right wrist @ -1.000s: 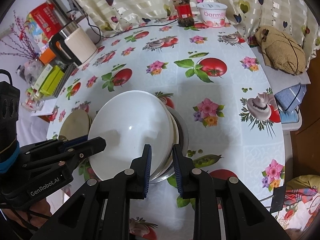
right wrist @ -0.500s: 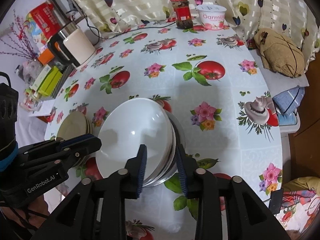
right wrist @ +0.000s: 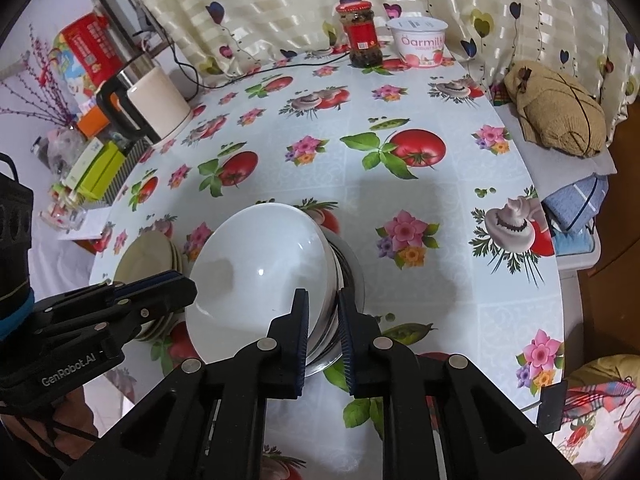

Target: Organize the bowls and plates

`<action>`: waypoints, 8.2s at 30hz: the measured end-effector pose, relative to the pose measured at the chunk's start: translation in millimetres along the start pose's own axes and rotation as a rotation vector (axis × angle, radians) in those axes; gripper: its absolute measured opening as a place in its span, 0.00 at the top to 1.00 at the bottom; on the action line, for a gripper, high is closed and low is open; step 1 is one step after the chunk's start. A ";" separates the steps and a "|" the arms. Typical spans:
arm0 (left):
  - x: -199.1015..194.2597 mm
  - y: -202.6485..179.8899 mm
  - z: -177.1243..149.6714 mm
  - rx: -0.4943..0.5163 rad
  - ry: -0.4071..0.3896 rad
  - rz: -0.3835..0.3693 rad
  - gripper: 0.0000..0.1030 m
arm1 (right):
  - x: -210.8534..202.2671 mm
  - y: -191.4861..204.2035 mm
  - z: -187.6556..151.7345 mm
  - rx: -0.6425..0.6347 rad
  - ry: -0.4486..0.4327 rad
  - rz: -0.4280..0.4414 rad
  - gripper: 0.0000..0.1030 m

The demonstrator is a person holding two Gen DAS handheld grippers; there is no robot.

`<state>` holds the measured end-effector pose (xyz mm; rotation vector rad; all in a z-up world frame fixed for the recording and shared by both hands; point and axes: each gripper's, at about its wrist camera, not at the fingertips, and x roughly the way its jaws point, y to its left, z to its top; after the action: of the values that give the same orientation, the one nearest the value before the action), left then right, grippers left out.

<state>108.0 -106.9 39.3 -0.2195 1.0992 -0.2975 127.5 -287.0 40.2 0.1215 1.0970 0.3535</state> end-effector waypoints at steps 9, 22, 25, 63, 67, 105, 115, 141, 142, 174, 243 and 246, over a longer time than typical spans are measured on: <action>-6.7 4.7 0.1 -0.016 -0.036 -0.016 0.83 | 9.2 -2.5 -1.1 0.011 0.021 0.016 0.85; -8.4 16.4 -11.8 -0.052 -0.038 -0.039 0.83 | -9.5 -7.4 -7.4 0.027 0.000 0.028 0.75; -4.0 17.6 -15.0 -0.057 -0.019 -0.045 0.83 | -4.8 -8.7 -10.6 0.036 0.017 0.044 0.73; -15.5 39.0 -12.1 -0.090 -0.118 -0.005 0.83 | -16.6 -22.7 -8.1 0.056 -0.049 0.095 0.71; -11.8 52.1 -13.3 -0.120 -0.111 -0.008 0.83 | -20.0 -38.5 -8.4 0.094 -0.068 0.097 0.71; 50.2 67.8 -10.8 -0.172 0.044 -0.170 0.85 | 43.5 -55.3 -12.5 0.194 0.052 0.229 0.90; 51.2 65.2 -9.6 -0.146 0.042 -0.185 0.92 | 46.3 -62.8 -8.9 0.215 0.062 0.285 0.89; 23.3 61.7 -5.4 -0.131 0.003 -0.156 0.92 | 35.9 -45.5 -0.2 0.185 0.063 0.251 0.90; 21.1 62.8 -5.4 -0.132 -0.001 -0.155 0.92 | 35.0 -43.6 0.9 0.181 0.062 0.251 0.90; -44.4 136.2 -20.5 -0.259 -0.126 -0.076 0.92 | 46.5 55.2 33.2 0.007 0.101 0.299 0.90; -92.2 213.4 -70.8 -0.383 -0.241 0.168 0.88 | 84.7 158.7 22.5 -0.272 0.206 0.307 0.60; -97.1 206.4 -75.6 -0.374 -0.248 0.188 0.88 | 75.2 161.5 16.7 -0.298 0.188 0.304 0.57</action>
<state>25.6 118.1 21.7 -0.4694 0.9140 0.1056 137.4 -108.8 27.5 -0.0118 1.2005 0.8100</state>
